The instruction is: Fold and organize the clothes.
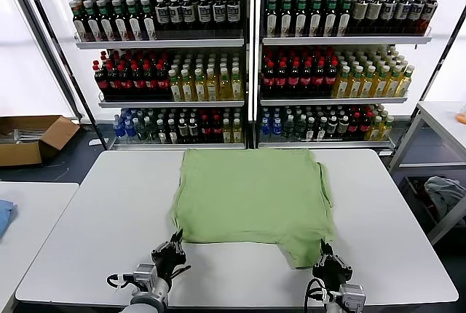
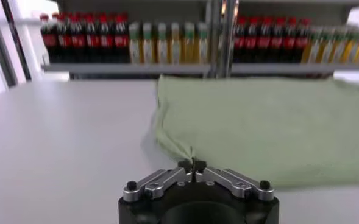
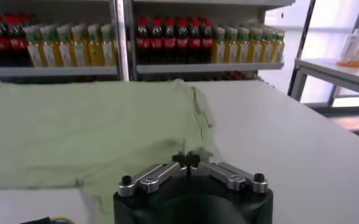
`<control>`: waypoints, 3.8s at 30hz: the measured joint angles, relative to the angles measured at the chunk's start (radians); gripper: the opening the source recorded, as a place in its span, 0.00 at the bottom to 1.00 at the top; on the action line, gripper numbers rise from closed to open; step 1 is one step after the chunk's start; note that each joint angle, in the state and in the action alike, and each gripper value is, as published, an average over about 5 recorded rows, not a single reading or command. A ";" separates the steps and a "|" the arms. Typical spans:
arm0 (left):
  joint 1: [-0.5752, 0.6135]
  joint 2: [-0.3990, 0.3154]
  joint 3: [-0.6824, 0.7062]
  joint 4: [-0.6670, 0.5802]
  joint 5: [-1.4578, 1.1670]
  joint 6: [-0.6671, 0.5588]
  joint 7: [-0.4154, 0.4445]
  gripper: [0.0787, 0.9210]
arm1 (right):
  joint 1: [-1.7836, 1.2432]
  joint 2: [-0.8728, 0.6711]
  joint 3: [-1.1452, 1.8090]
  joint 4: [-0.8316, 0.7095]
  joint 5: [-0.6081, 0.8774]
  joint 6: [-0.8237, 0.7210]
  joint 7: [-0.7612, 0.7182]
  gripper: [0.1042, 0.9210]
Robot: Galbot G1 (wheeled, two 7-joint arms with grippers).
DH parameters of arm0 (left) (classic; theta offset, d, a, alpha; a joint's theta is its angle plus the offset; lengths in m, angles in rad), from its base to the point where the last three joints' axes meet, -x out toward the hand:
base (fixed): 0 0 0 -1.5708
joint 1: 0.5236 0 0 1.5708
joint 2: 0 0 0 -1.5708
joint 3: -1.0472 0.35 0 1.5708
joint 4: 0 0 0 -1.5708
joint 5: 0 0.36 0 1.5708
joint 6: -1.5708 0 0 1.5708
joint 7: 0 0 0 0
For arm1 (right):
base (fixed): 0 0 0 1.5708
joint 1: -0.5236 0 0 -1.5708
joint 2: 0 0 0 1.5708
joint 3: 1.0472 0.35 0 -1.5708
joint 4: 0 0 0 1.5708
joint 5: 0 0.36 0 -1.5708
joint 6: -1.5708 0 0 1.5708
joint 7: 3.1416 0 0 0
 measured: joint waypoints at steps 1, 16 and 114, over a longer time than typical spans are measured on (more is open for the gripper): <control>-0.009 0.002 0.003 0.003 -0.006 -0.010 -0.002 0.01 | 0.016 -0.002 0.002 -0.006 0.000 0.000 -0.004 0.00; -0.230 0.044 0.028 0.160 -0.129 -0.081 -0.030 0.01 | 0.315 -0.004 0.003 -0.207 0.000 0.013 -0.026 0.00; -0.350 0.085 0.030 0.377 -0.054 0.074 -0.056 0.36 | 0.438 -0.007 -0.023 -0.476 0.125 -0.153 0.064 0.22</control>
